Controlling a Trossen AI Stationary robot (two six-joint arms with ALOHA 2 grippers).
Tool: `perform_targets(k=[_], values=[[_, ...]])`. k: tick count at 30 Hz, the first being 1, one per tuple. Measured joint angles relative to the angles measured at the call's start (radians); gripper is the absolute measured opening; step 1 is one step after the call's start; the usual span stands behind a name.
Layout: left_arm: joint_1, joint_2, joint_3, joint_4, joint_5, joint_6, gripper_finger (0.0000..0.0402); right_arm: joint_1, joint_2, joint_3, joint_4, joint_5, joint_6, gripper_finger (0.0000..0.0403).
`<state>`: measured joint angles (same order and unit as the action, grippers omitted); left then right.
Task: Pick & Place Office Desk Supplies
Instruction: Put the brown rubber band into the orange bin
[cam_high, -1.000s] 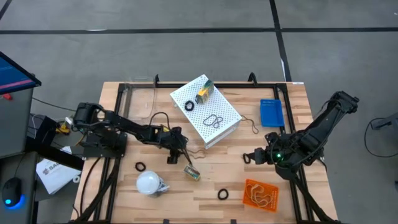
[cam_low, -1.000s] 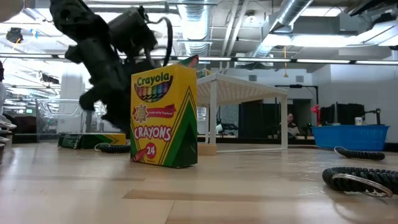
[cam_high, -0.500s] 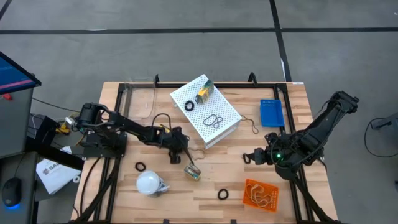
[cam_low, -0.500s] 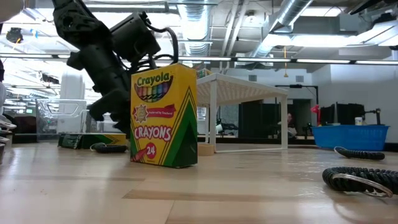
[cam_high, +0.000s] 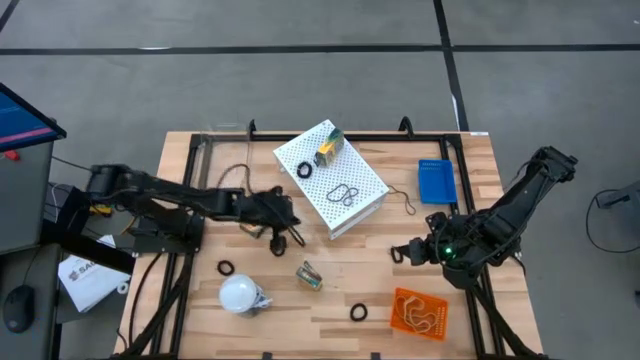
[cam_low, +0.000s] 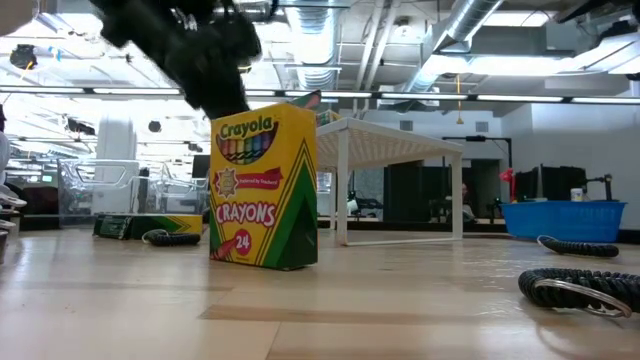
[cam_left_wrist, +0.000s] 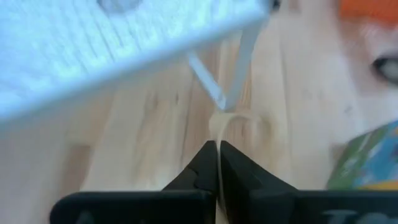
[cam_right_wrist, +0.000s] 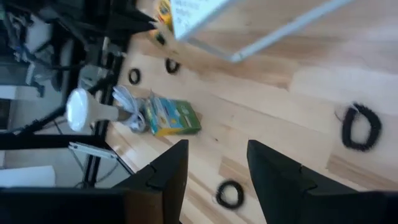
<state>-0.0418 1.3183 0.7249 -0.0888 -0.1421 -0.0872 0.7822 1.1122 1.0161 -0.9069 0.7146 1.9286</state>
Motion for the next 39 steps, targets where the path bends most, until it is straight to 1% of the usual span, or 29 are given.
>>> perform_targets(k=[4, 6, 9, 11, 13, 15, 19, 22, 25, 28, 32, 33, 36, 39], values=[[-0.009, -0.129, 0.029, -0.126, 0.000, -0.023, 0.0001, 0.000, -0.010, 0.000, 0.026, 0.055, -0.050, 0.0162], [-0.013, -0.184, 0.054, -0.114, -0.001, -0.056, 0.0001, -0.004, -0.025, 0.000, 0.063, 0.090, -0.104, 0.0162], [-0.023, -0.228, 0.112, -0.095, -0.038, -0.099, 0.0001, -0.007, -0.049, 0.000, 0.130, 0.159, -0.247, 0.0162], [-0.031, -0.229, 0.160, -0.097, -0.074, -0.105, 0.0000, -0.008, -0.075, 0.000, 0.196, 0.208, -0.384, 0.0162], [-0.042, -0.212, 0.220, -0.098, -0.131, -0.122, 0.0000, -0.012, -0.101, 0.000, 0.284, 0.229, -0.556, 0.0162], [-0.048, -0.180, 0.286, -0.088, -0.180, -0.127, 0.0000, -0.020, -0.131, 0.000, 0.395, 0.224, -0.755, 0.0162], [-0.062, -0.070, 0.406, -0.057, -0.205, -0.116, 0.0000, -0.031, -0.173, 0.000, 0.577, 0.215, -1.164, 0.0162], [-0.069, 0.020, 0.499, -0.004, -0.210, -0.123, 0.0000, -0.032, -0.189, 0.000, 0.646, 0.213, -1.426, 0.0162], [-0.081, 0.108, 0.589, 0.047, -0.231, -0.122, 0.0000, -0.032, -0.198, 0.000, 0.661, 0.213, -1.590, 0.0162], [-0.091, 0.185, 0.665, 0.088, -0.254, -0.116, 0.0000, -0.033, -0.197, 0.000, 0.660, 0.212, -1.657, 0.0162], [-0.100, 0.268, 0.741, 0.181, -0.276, -0.104, 0.0000, -0.047, -0.190, 0.000, 0.656, 0.221, -1.675, 0.0163], [-0.103, 0.285, 0.752, 0.179, -0.278, -0.104, 0.0000, -0.057, -0.185, 0.000, 0.652, 0.225, -1.675, 0.0165], [-0.105, 0.339, 0.798, 0.220, -0.277, -0.106, 0.0000, -0.096, -0.175, 0.000, 0.660, 0.228, -1.669, 0.0180], [-0.114, 0.381, 0.844, 0.244, -0.280, -0.107, 0.0000, -0.132, -0.171, 0.000, 0.670, 0.230, -1.640, 0.0209]])
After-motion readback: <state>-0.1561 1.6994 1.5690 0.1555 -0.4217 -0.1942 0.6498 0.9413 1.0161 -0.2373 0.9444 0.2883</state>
